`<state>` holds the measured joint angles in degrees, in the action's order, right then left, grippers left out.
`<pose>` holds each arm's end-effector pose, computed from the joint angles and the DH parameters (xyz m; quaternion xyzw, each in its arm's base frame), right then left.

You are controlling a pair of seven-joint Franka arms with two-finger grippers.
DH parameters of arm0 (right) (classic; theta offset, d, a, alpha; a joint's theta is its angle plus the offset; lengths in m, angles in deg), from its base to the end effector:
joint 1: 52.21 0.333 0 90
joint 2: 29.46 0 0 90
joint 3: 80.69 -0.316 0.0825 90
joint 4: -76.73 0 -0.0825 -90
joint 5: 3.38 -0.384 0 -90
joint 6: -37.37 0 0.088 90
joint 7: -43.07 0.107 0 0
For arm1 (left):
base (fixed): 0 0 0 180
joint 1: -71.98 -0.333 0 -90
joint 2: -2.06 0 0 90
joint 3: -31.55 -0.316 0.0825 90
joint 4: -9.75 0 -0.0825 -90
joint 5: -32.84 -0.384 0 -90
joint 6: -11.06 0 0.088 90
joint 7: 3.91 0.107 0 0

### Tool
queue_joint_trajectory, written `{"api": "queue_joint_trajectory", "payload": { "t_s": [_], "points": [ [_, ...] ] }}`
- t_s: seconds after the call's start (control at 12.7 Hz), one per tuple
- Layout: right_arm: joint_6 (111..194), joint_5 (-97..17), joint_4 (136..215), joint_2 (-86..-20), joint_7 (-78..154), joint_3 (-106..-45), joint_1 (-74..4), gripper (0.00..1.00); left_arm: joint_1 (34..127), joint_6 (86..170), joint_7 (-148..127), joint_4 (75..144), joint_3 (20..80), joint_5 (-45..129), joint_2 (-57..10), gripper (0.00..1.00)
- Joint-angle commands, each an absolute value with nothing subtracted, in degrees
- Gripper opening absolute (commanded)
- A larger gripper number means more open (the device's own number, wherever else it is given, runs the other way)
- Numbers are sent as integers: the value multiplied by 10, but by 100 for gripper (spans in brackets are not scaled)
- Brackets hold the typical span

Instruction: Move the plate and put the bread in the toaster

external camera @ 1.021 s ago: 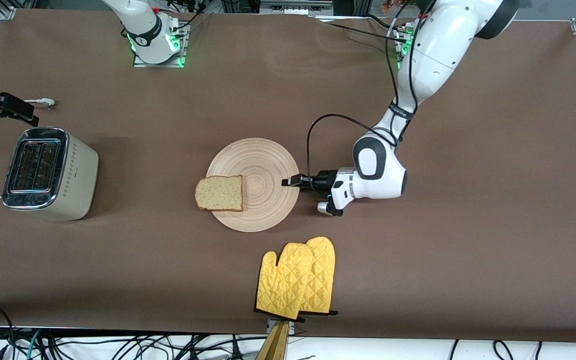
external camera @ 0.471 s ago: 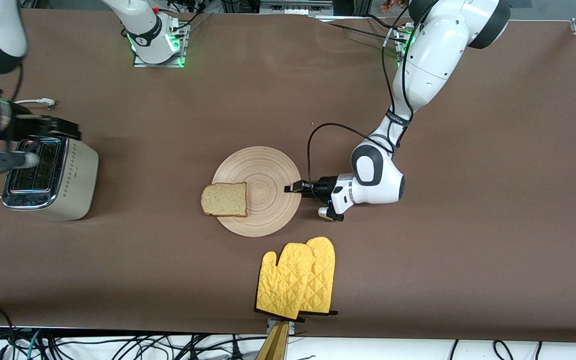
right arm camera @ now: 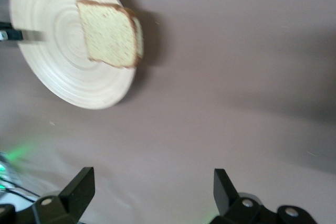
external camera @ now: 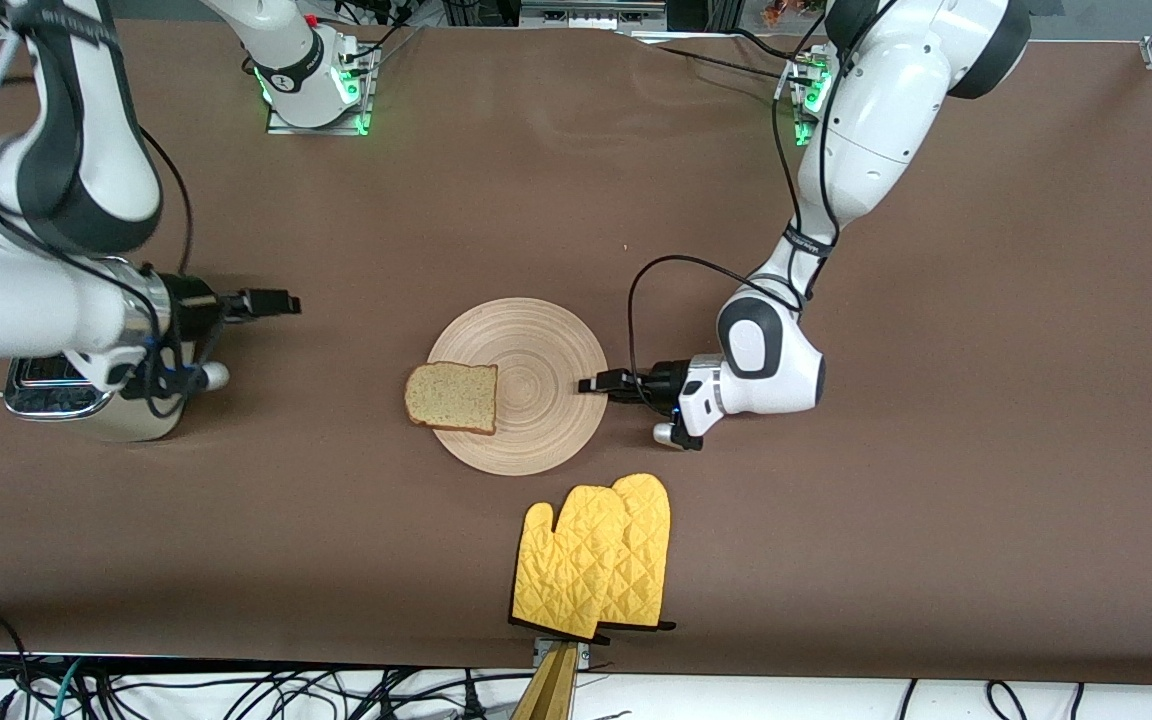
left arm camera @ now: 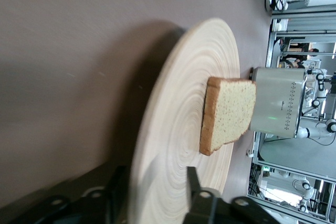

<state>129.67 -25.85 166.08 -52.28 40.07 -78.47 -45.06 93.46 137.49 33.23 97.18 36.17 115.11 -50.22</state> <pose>0.6286 0.0968 0.4001 -0.9681 -0.0259 0.1721 0.1800 0.6143 -0.3293 0.1198 0.8575 0.0090 -0.0438 0.5126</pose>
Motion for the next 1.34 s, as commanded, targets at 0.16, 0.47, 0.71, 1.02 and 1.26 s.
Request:
{"api": "queue_joint_trajectory", "payload": {
  "t_s": [0.16, 0.47, 0.71, 1.02, 1.26],
  "points": [
    [1491, -341, 1758, -548, 363, -792, -421, 100, 834, 1358, 357, 1100, 368, 1141, -384, 100],
    [1539, -508, 1781, -612, 198, -792, -420, 100, 736, 1311, 292, 1164, 369, 966, -257, 100],
    [1620, -548, 1780, -649, 164, -793, -416, 100, 700, 1285, 262, 1200, 362, 835, -167, 100],
    [1641, -564, 1775, -660, 164, -793, -398, 58, 698, 1274, 192, 1221, 346, 610, -50, 100],
    [1641, -564, 1775, -665, 164, -794, -384, 25, 710, 1215, 193, 1211, 286, 469, 10, 100]
  ]
}}
